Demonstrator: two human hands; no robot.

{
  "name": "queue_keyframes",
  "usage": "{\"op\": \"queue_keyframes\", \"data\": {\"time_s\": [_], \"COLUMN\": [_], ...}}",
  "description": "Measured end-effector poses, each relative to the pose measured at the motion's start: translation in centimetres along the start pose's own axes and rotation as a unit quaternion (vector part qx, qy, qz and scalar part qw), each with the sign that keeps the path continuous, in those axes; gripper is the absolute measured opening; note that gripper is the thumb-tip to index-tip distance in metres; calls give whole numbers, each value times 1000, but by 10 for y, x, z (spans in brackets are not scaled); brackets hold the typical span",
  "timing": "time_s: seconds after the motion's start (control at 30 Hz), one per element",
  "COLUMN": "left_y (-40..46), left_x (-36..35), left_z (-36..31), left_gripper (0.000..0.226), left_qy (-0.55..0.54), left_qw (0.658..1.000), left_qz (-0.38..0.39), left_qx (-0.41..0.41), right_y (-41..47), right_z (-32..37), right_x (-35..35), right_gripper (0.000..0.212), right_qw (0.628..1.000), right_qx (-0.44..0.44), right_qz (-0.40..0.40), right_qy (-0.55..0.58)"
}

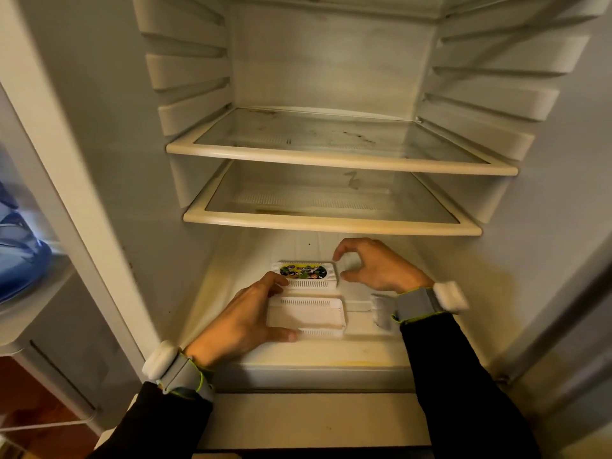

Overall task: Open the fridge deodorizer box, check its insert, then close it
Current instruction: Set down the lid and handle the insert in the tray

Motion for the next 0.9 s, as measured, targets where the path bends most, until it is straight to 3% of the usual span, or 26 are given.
{"op": "queue_keyframes", "data": {"time_s": [0.2,0.33,0.53,0.63,0.9], "left_y": [12,45,91,99,92], "left_x": [-2,-38,-90,-101,-95], "left_z": [-58,-107,-128,-127,-117], "left_gripper": [61,58,63,56,47], "left_qy": [57,91,163,185,178], "left_qw": [993,987,970,962,967], "left_qz": [-64,22,130,159,143], "left_qx": [-83,-128,-121,-119,-115], "right_y": [-59,-91,-101,-103,-107], "right_z": [-37,-68,-76,-78,-68], "right_x": [19,6,-23,-26,-23], "right_gripper": [22,31,62,59,37], "right_qw": [995,991,991,991,992], "right_qx": [-43,-104,-135,-125,-78], "right_qz": [-84,-81,-13,-41,-86], "right_qy": [26,20,22,29,40]}}
Point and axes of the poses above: each hand's wrist, its own y-axis towards the middle knuckle, its own x-axis out of the back of the hand, z = x × y, the point moved 6 cm from there along y, towards the middle knuckle, and after that the axes turned 7 degrees about z, right-handed, at the moved point
